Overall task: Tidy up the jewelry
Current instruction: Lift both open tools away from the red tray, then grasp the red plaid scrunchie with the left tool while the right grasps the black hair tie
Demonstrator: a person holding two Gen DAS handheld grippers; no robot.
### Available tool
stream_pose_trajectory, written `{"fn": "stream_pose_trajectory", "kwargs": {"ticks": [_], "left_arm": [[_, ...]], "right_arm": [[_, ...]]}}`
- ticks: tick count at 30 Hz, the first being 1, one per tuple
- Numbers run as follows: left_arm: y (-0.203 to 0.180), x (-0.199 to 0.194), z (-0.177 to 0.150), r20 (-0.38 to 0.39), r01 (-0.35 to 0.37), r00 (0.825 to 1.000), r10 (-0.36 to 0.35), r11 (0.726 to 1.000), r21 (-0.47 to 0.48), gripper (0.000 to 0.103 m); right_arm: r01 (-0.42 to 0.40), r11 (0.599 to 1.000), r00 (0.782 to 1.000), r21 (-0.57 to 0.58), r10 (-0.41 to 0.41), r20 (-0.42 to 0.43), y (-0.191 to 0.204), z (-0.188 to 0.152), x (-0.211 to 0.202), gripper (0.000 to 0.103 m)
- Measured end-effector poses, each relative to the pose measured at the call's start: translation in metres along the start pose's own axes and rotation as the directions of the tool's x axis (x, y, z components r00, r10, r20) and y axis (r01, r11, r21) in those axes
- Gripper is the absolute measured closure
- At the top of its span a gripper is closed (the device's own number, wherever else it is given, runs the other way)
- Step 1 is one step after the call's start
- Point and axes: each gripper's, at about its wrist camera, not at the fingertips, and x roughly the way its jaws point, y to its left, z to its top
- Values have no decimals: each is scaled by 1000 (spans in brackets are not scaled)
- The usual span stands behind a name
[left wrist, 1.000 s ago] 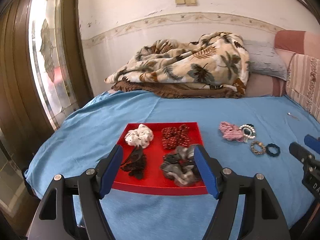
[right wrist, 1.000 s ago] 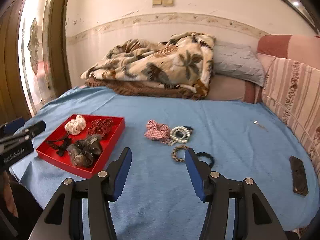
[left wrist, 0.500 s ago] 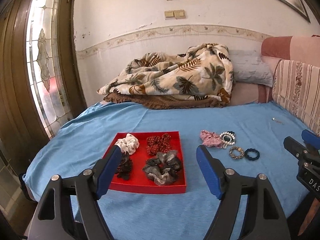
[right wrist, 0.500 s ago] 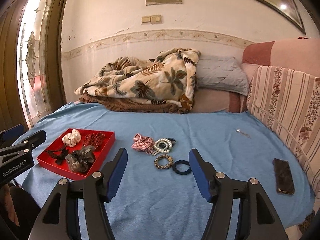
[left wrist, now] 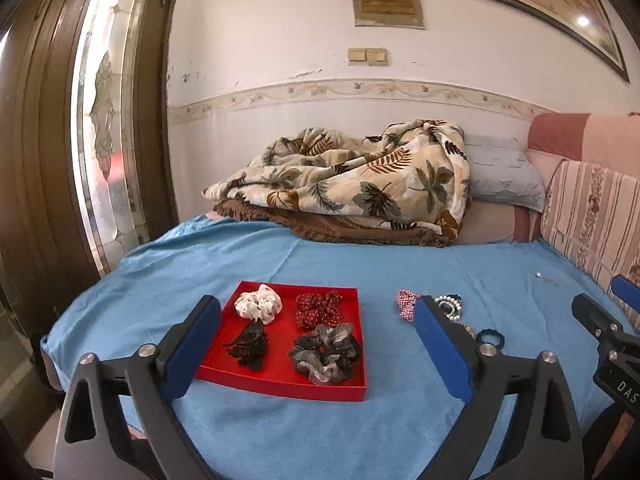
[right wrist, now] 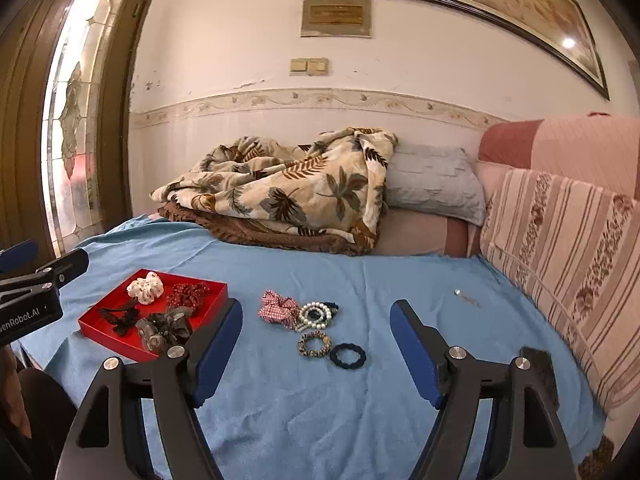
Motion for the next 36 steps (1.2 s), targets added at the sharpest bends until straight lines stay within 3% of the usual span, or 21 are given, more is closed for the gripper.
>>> {"fn": "stream_pose_trajectory", "kwargs": {"ticks": [6, 16, 25, 31, 35, 36], "left_arm": [[2, 26, 8, -48, -24, 999, 24, 1000, -6, 5], [-21, 84, 28, -73, 10, 997, -9, 1000, 10, 5], [-43, 141, 42, -74, 9, 997, -9, 1000, -7, 5], [-53, 191, 44, -146, 8, 989, -12, 1000, -28, 5], [-73, 232, 33, -235, 44, 971, -46, 999, -11, 5], [-78, 240, 30, -254, 54, 966, -54, 999, -6, 5]], "right_arm": [[1, 1000, 1000, 5, -1, -26, -12, 11, 26, 19], [48, 999, 998, -6, -49, -32, -38, 23, 81, 19], [64, 997, 997, -32, -65, -48, -59, 27, 163, 19], [70, 996, 985, 61, -59, -159, -104, 0, 201, 19], [15, 983, 950, 184, 43, -310, -131, -22, 230, 19], [1, 979, 940, 205, 69, -334, -135, -26, 235, 23]]}}
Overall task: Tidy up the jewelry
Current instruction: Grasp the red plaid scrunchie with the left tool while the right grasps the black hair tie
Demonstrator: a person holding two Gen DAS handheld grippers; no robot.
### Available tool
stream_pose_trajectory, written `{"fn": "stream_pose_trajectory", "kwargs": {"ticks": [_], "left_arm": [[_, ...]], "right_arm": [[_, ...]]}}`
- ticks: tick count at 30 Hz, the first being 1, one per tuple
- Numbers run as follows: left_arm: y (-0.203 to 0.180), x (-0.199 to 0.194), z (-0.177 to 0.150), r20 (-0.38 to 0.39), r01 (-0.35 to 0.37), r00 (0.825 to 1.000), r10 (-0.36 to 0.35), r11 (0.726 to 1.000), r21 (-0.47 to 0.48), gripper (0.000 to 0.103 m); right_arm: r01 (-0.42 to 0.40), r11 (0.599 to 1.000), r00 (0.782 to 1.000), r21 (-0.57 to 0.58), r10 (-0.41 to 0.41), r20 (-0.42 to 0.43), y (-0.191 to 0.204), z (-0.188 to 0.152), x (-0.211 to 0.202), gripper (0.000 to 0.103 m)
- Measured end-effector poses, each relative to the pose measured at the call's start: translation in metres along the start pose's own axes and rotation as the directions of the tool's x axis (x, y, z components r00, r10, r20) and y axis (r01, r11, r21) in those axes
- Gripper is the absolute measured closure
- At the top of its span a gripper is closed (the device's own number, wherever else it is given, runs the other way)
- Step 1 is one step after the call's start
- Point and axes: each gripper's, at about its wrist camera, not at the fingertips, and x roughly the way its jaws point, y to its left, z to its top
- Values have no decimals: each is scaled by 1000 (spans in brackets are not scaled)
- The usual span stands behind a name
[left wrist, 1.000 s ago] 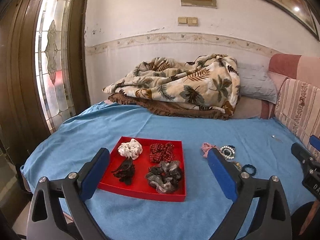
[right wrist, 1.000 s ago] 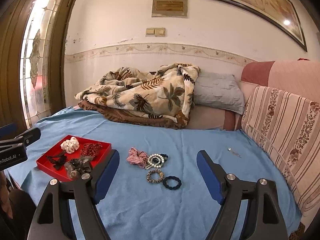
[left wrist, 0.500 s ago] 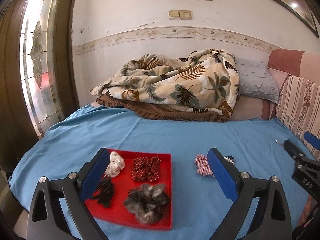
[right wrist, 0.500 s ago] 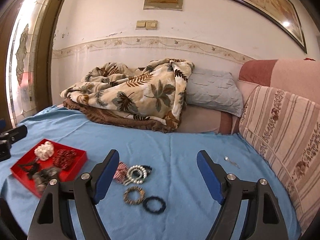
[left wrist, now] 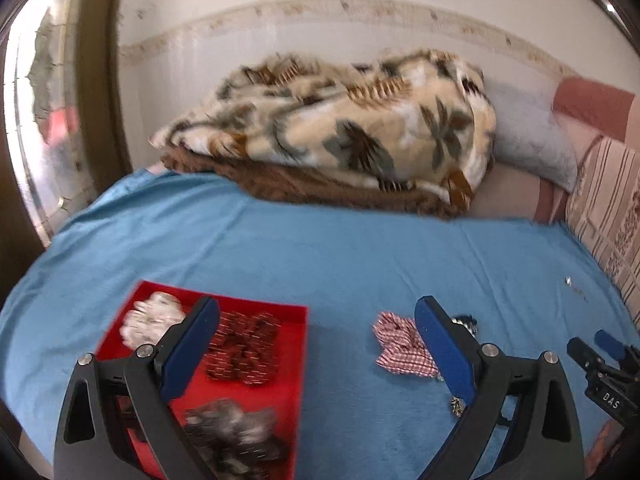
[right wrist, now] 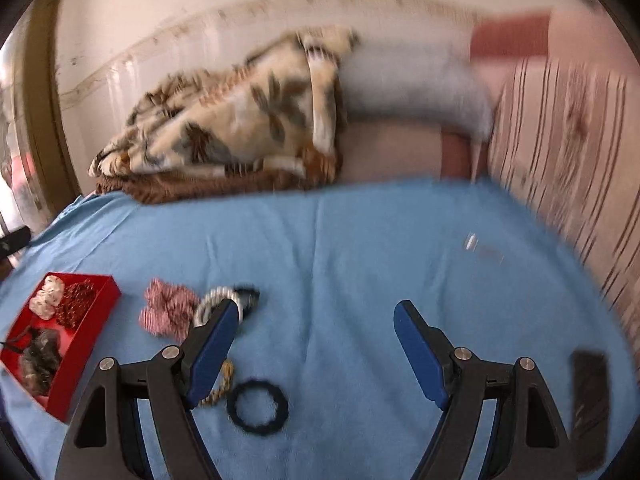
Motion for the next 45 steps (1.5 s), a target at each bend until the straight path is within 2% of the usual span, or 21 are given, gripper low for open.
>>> {"fn": "stream_pose_trajectory", "kwargs": {"ticks": [1, 2, 3, 4, 6, 12, 16, 20, 23, 25, 27, 30, 34, 40, 45], "left_arm": [[-7, 12, -1, -26, 14, 1000, -14, 1000, 13, 5], [-13, 20, -2, -44, 25, 999, -24, 999, 23, 5], [-21, 31, -4, -70, 42, 997, -39, 998, 38, 5], [-29, 42, -6, -96, 54, 994, -49, 997, 53, 5], [-41, 59, -10, -132, 74, 989, -64, 995, 73, 5], [-62, 100, -22, -216, 109, 972, -88, 990, 90, 11], [-63, 121, -31, -280, 115, 956, -87, 990, 86, 22], [-65, 131, -37, -295, 105, 953, -68, 988, 109, 29], [-68, 137, -42, -308, 116, 948, -73, 986, 122, 45], [-72, 142, -46, -335, 126, 939, -76, 984, 130, 80], [-75, 146, -48, -361, 140, 929, -87, 982, 124, 94], [-77, 135, -47, -334, 131, 939, -79, 982, 136, 95], [-72, 114, -40, -311, 150, 944, -113, 984, 97, 95], [-54, 59, -28, -257, 211, 945, -204, 978, -1, 95], [-36, 10, -26, -197, 233, 953, -230, 972, -7, 95]], "right_arm": [[-22, 1000, 999, 14, 22, -35, -3, -1, 6, 28], [-41, 999, 997, 27, 42, -64, -4, -3, 10, 40], [-67, 997, 992, 44, 71, -106, -5, -7, 17, 47], [-82, 995, 986, 55, 89, -143, -5, -10, 22, 48], [-85, 995, 972, 42, 92, -214, 1, -19, 33, 59], [-56, 996, 956, -74, 32, -293, 18, -35, 47, 61], [-50, 995, 945, -85, 20, -326, 18, -42, 57, 61], [-37, 994, 942, -101, 2, -336, 20, -46, 61, 62], [-32, 992, 944, -121, -10, -329, 24, -46, 62, 69], [-21, 990, 947, -141, -25, -321, 28, -47, 64, 76], [-16, 987, 950, -161, -35, -312, 31, -47, 64, 89], [-5, 985, 954, -172, -47, -295, 34, -46, 63, 92], [-13, 990, 967, -143, -24, -253, 32, -41, 54, 93], [-47, 993, 984, -105, 28, -174, 34, -34, 33, 93], [-61, 993, 990, -98, 48, -135, 44, -36, 20, 93]]}}
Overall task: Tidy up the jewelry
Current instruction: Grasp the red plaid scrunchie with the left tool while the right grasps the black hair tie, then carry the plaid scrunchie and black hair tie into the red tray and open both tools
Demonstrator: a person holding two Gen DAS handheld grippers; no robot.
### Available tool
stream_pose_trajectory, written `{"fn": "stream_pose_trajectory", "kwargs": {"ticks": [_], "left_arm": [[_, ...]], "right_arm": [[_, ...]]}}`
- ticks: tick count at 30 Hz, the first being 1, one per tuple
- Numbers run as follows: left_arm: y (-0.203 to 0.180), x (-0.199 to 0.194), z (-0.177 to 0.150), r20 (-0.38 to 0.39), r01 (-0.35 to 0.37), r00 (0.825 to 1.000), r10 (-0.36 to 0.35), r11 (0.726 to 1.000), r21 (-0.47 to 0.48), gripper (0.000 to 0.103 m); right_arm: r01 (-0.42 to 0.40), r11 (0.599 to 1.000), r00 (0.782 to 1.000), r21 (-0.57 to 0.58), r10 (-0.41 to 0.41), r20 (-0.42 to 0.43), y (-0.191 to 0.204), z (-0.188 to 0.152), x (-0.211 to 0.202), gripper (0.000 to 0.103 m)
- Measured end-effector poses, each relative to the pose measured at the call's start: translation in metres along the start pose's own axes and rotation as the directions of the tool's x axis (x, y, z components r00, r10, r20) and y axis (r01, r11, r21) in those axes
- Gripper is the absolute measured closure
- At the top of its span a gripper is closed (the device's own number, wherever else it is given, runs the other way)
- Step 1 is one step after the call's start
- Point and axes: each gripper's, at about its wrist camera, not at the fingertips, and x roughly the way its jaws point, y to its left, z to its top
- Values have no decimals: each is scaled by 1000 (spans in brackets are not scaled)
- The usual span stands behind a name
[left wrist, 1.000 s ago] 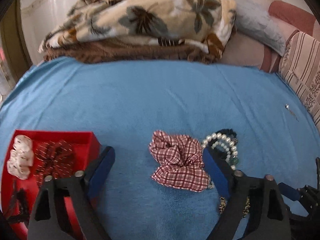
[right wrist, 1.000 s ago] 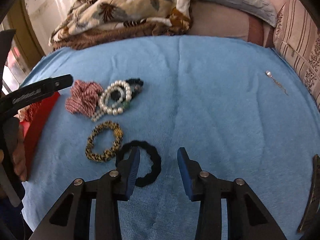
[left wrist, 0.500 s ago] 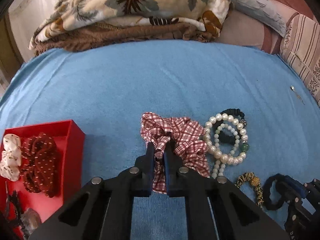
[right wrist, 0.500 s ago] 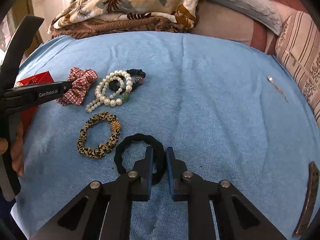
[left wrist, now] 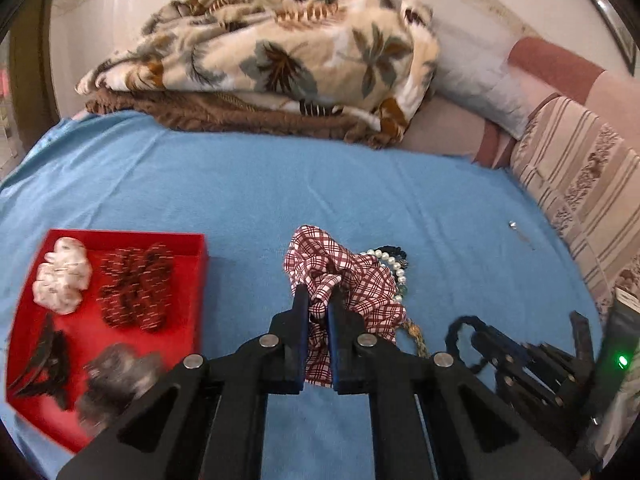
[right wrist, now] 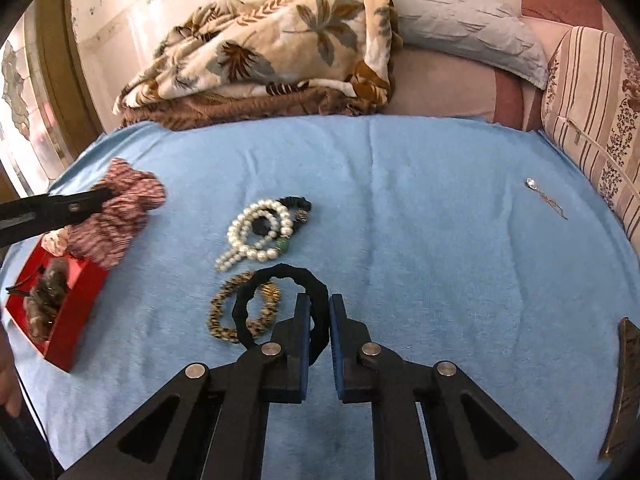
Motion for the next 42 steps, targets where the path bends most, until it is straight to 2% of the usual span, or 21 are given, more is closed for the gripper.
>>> {"fn": "stream_pose_trajectory", "kwargs": {"ticks": [5, 10, 17, 23, 27, 32, 36, 42], "left_arm": [[24, -50, -15, 83, -78, 994, 74, 996, 45, 95], [75, -80, -25, 107, -132, 986, 129, 991, 18, 95], [147, -81, -34, 71, -206, 975, 210, 977, -56, 95], [192, -69, -42, 53, -247, 966, 253, 964, -100, 95], [216, -63, -43, 51, -253, 964, 261, 958, -137, 95], [241, -50, -43, 38, -233, 969, 243, 956, -176, 95], [258, -32, -43, -12, -205, 978, 206, 960, -189, 95], [271, -24, -37, -16, -188, 982, 189, 954, -233, 94]], "right_arm": [[30, 997, 997, -65, -26, 67, 31, -11, -23, 93], [-17, 995, 998, -94, 22, 54, 67, -30, -39, 93], [-140, 984, 988, -114, 147, 50, 122, -23, -63, 93], [-244, 957, 969, -157, 247, -4, 189, -5, -51, 93], [-295, 940, 956, -173, 292, -40, 228, 3, -37, 93], [-344, 920, 939, -188, 333, -88, 273, 8, -15, 92], [-355, 910, 933, -213, 331, -141, 302, 1, 6, 92], [-350, 910, 930, -222, 310, -198, 322, -11, 32, 92]]}}
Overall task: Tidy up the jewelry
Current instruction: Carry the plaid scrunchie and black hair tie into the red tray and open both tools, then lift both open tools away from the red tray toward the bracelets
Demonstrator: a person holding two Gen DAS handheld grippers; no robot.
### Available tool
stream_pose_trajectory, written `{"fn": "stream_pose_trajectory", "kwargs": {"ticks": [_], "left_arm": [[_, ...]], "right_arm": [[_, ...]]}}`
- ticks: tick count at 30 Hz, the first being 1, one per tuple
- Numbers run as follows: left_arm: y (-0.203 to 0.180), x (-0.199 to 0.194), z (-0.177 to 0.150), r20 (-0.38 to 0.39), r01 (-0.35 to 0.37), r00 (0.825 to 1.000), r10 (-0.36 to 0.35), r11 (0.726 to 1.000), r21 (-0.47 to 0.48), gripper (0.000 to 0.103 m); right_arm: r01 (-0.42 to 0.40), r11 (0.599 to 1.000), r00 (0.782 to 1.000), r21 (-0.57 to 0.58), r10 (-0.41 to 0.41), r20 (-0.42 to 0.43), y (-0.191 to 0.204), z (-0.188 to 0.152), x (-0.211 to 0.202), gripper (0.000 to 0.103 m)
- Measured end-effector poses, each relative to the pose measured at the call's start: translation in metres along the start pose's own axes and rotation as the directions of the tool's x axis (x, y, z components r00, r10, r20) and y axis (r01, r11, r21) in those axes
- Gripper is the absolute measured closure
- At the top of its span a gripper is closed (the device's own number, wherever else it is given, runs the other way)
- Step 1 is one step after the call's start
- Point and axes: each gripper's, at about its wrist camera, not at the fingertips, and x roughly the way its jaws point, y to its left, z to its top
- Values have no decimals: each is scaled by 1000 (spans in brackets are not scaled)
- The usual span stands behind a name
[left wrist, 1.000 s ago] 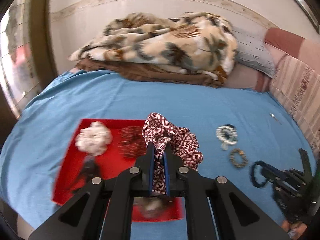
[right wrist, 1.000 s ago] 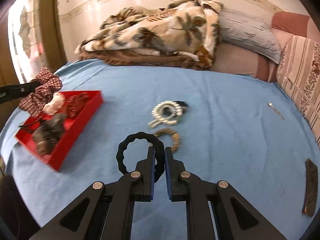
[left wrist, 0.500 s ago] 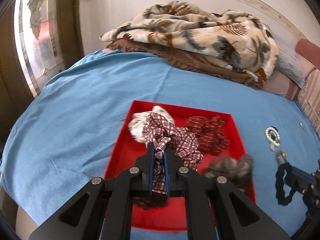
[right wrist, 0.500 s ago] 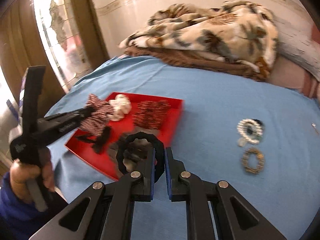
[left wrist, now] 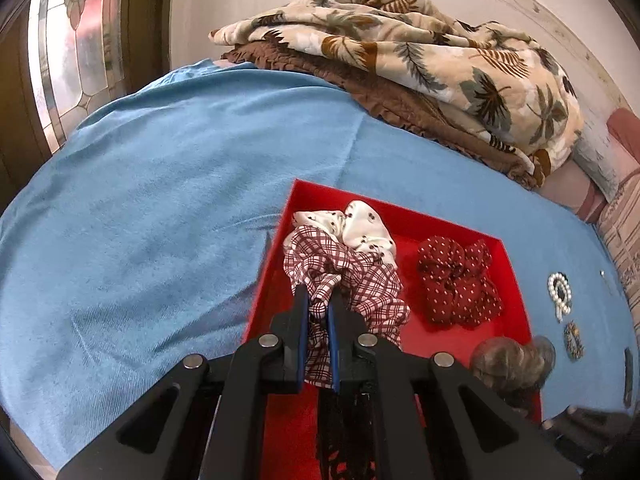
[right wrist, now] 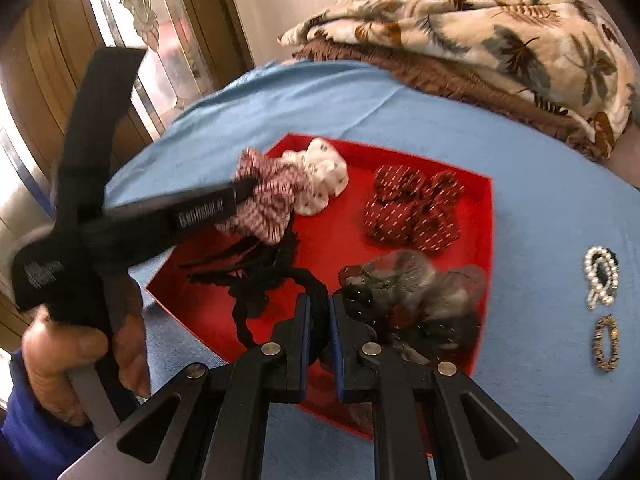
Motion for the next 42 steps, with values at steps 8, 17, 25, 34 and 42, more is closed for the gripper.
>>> {"fn": "stream_pose_trajectory", "kwargs": {"ticks": [8, 17, 25, 34, 42], "left_arm": [[4, 8, -1, -22, -48, 999, 47, 999, -18, 94], [13, 1, -8, -22, -57, 998, 56, 997, -47, 93], [8, -15, -11, 39, -77, 996, 78, 996, -33, 65], [0, -32, -14, 111, -112, 988, 111, 994, 1, 51], [-3, -33, -16, 105, -111, 988, 110, 994, 1, 50]], "right_arm": [[8, 999, 1000, -42, -9, -27, 16, -5, 13, 92], [-5, 998, 999, -61, 3, -43, 26, -14, 15, 90], [-2, 998, 1000, -67, 1, -18, 28, -14, 7, 89], [22, 995, 999, -102, -18, 45, 33, -20, -20, 78], [25, 997, 996, -73, -19, 84, 19, -30, -45, 72]]}}
